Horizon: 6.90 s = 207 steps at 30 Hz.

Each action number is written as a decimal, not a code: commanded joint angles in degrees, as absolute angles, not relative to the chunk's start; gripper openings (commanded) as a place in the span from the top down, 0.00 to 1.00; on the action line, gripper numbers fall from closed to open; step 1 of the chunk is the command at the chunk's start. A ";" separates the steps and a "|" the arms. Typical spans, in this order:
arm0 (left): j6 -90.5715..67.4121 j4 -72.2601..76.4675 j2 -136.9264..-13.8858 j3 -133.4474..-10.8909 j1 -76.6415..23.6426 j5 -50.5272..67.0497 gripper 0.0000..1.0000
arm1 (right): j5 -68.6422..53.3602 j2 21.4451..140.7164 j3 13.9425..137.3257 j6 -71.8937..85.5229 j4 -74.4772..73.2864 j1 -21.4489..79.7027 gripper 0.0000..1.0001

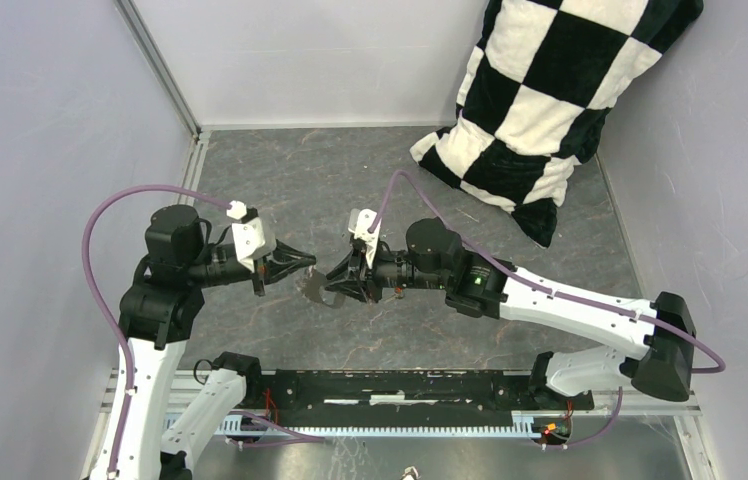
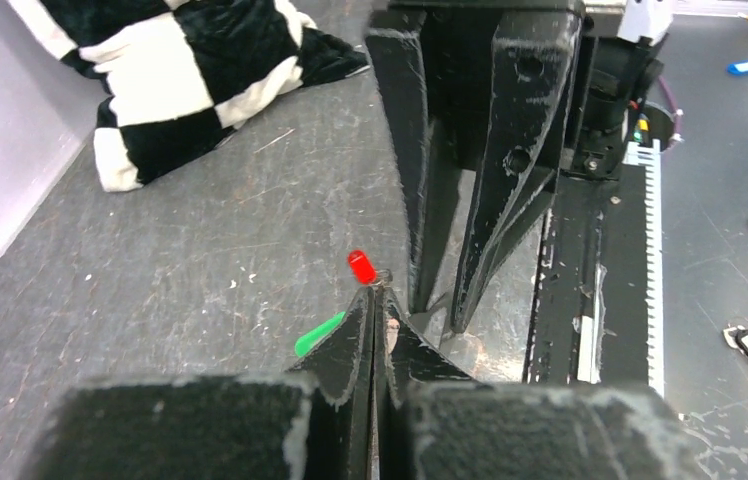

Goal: Put the keys on the keyring
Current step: Adjust the key on the keyring.

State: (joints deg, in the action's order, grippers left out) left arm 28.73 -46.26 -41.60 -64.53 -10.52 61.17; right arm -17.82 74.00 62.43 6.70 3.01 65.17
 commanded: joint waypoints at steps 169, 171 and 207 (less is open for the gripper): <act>-33.99 -17.15 -33.85 -49.69 -10.64 33.14 0.98 | 10.52 71.16 54.72 0.44 24.36 71.55 0.60; -34.87 -17.15 -33.75 -49.36 -10.63 33.10 0.98 | 11.65 72.07 54.87 -1.30 25.22 71.60 0.63; -39.55 -16.13 -34.39 -47.73 -11.03 38.52 0.98 | 18.89 82.44 61.13 -5.68 32.76 72.80 0.74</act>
State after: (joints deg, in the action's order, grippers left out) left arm -36.75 -19.11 -34.65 -47.94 -10.70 35.14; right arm 16.86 82.48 59.00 -4.14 28.49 72.38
